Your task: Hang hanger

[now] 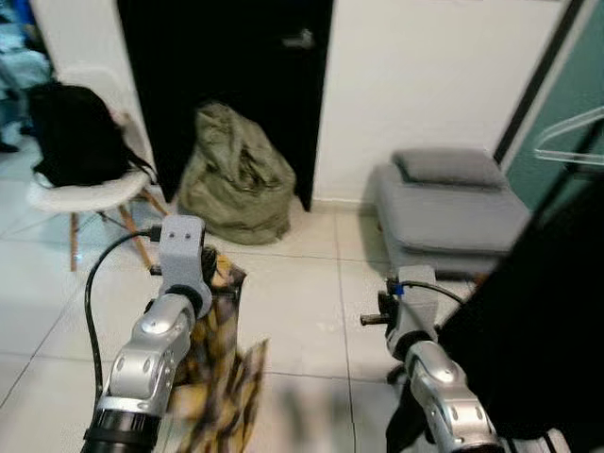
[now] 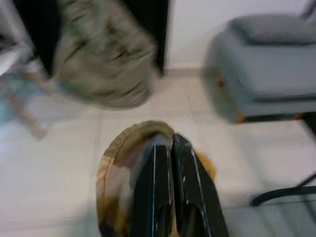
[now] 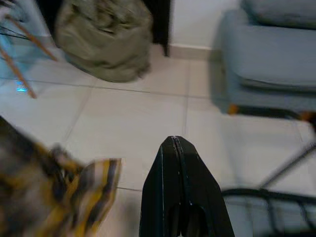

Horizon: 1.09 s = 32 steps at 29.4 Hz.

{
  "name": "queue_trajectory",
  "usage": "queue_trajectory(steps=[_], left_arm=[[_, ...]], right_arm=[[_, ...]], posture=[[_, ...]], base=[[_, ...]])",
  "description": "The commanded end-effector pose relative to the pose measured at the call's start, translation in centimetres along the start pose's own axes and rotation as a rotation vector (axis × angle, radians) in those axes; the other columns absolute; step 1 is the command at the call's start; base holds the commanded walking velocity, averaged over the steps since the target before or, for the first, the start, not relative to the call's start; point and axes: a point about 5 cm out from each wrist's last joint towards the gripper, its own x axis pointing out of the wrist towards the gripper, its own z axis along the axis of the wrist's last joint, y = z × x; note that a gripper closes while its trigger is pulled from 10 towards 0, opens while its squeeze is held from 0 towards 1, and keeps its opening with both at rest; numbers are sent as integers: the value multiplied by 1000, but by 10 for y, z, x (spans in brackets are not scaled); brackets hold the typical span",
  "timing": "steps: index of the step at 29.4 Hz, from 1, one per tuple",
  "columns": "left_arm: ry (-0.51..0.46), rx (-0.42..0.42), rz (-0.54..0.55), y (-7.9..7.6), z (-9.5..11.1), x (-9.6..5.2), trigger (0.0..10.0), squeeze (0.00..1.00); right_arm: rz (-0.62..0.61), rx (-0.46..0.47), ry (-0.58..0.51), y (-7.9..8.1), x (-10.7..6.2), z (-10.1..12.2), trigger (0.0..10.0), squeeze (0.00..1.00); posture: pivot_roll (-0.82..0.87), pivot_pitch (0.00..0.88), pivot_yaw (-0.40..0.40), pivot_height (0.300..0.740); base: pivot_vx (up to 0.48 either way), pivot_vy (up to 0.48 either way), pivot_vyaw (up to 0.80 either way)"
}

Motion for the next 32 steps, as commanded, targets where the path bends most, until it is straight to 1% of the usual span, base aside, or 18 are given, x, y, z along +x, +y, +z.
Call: queue_trajectory(steps=[1, 5, 7, 10, 13, 15, 16, 17, 18, 19, 21, 24, 29, 30, 32], left_arm=[[-20, 13, 2, 2, 4, -1, 10000, 0], [0, 9, 40, 5, 2, -1, 10000, 0], [9, -17, 71, 9, 0, -2, 10000, 0], [15, -29, 93, 11, -1, -2, 10000, 0], [24, -5, 114, 15, -2, -3, 10000, 0], [29, 16, 129, 16, -4, -4, 10000, 0], [29, 16, 129, 16, -4, -4, 10000, 0], [31, 37, 133, 17, -7, -5, 10000, 0], [31, 37, 133, 17, -7, -5, 10000, 0], [21, 59, 128, 16, -8, -6, 10000, 0], [0, 59, 123, 15, -9, -8, 10000, 0], [-18, 27, 139, 16, -6, -8, 10000, 0], [-25, 22, 146, 17, -5, -9, 10000, 0], [-28, 23, 149, 17, -4, -10, 10000, 0], [-29, 24, 151, 17, -4, -11, 10000, 0]], right_arm=[[-6, -5, 3, 0, -1, -1, 10000, 0], [1, -3, 5, 1, -1, -2, 10000, 0], [5, -3, 7, 2, -1, -2, 10000, 0], [10, -4, 8, 2, -1, -2, 10000, 0], [31, 2, 4, 4, -1, -2, 10000, 0], [114, 7, -3, 14, -2, -1, 10000, 0], [114, 7, -3, 14, -2, -1, 10000, 0], [172, 3, 5, 22, -4, -3, 10000, 0], [172, 3, 5, 22, -4, -3, 10000, 0], [220, 4, 12, 28, -6, -5, 10000, 0], [275, 13, 12, 36, -9, -7, 10000, 0], [307, 20, 9, 41, -9, -7, 10000, 0], [330, 27, 11, 43, -11, -9, 10000, 0], [361, -8, 14, 46, -11, -10, 10000, 0], [376, -24, 15, 48, -11, -10, 10000, 0]], posture=[[14, 146, -4, 740], [15, 146, -4, 740], [15, 145, -7, 740], [14, 143, -10, 740], [15, 143, -12, 740], [12, 138, -14, 740], [12, 138, -14, 740], [6, 125, -12, 740], [6, 125, -12, 740], [9, 114, -14, 740], [16, 103, -16, 740], [15, 106, -20, 740], [20, 104, -25, 740], [21, 109, -33, 740], [21, 109, -33, 740]], base=[[0, 0, -800], [0, 0, -800], [0, 0, -800], [0, 0, -800], [0, 0, -800], [0, 0, 0], [0, 0, 0], [0, 0, 0], [0, 0, 0], [0, 0, 0], [0, 0, 0], [320, 0, 0], [384, 0, 0], [412, 0, 594], [412, 0, 594]])
